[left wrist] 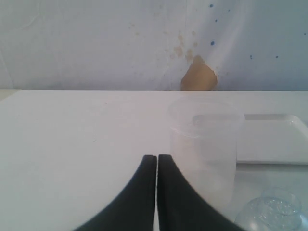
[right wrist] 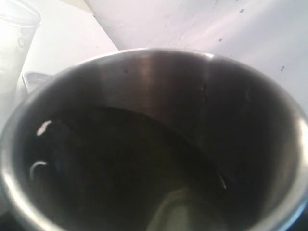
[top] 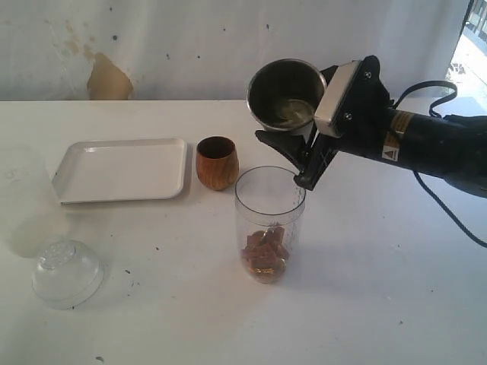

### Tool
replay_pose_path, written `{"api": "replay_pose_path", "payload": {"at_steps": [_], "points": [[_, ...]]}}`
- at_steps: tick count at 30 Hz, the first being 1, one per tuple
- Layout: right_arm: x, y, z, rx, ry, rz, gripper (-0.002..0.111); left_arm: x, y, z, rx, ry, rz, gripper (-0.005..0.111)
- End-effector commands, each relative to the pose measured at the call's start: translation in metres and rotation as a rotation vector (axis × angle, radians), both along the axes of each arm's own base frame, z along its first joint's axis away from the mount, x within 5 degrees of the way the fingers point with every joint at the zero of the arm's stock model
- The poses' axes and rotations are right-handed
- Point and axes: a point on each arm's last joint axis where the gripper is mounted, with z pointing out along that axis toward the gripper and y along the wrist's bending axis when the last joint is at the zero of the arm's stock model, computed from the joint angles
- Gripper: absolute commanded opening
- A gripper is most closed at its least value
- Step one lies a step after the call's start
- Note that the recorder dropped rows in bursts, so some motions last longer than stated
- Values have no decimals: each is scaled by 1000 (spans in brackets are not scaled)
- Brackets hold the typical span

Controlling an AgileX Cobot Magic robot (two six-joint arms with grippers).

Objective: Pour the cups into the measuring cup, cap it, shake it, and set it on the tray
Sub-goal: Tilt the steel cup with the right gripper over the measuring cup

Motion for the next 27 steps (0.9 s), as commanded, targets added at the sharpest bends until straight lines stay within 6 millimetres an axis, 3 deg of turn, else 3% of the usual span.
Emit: {"api": "replay_pose_path", "payload": {"at_steps": [1, 27], "points": [[2, -2, 9, 7, -51, -15, 0, 0, 0, -1, 3, -10, -3, 1], [5, -6, 5, -109, -113, -45, 0, 0, 0, -1, 3, -10, -3, 1]]}}
